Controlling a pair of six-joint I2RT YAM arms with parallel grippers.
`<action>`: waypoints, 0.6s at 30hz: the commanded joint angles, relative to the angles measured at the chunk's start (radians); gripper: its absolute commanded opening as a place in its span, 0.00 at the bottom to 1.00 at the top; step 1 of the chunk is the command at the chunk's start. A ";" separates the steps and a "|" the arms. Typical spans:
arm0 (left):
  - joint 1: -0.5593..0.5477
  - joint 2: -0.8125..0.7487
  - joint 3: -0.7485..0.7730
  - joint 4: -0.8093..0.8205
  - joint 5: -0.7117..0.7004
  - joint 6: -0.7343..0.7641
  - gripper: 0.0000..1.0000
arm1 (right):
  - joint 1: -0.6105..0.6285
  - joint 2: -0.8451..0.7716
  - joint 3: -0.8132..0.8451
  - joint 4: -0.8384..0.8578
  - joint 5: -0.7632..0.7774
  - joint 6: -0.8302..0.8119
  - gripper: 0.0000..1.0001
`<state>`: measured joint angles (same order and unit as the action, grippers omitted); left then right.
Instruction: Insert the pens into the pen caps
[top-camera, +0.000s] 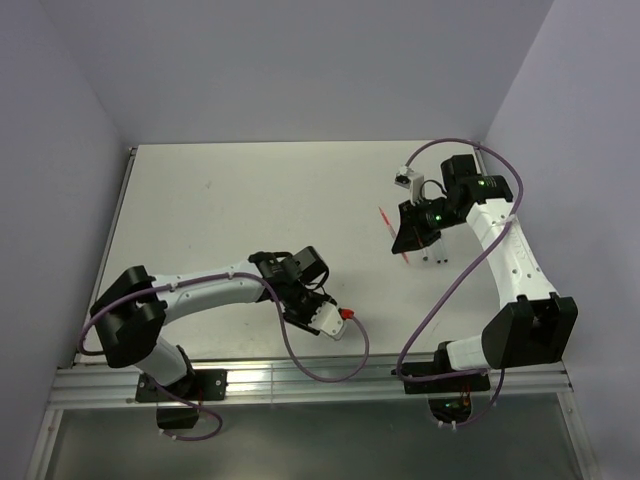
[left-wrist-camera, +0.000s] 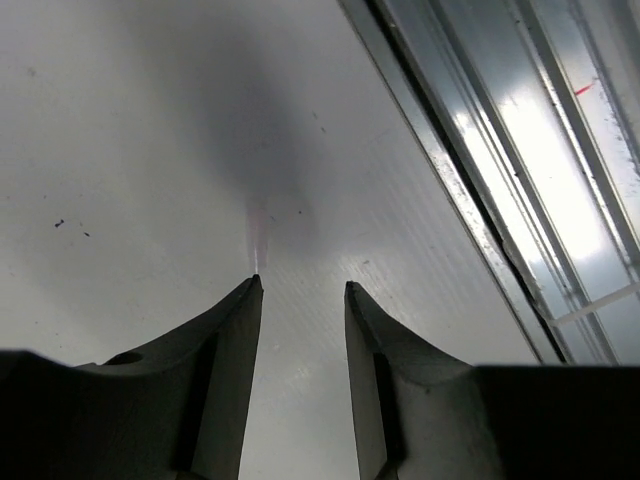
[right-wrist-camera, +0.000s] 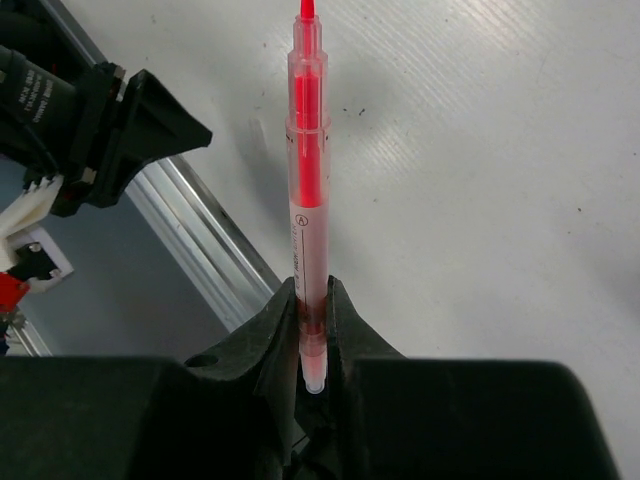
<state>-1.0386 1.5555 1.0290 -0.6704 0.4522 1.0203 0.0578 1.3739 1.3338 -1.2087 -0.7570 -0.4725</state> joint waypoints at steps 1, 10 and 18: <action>-0.006 0.020 0.037 0.083 -0.044 -0.040 0.45 | -0.007 -0.012 0.013 -0.022 -0.030 -0.026 0.00; -0.006 0.109 0.054 0.097 -0.050 0.023 0.43 | -0.010 -0.013 0.002 -0.023 -0.018 -0.041 0.00; -0.006 0.179 0.014 0.157 -0.101 0.090 0.41 | -0.022 -0.009 -0.027 -0.022 -0.027 -0.052 0.00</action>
<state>-1.0386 1.7210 1.0496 -0.5468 0.3630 1.0729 0.0490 1.3754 1.3144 -1.2209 -0.7685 -0.5007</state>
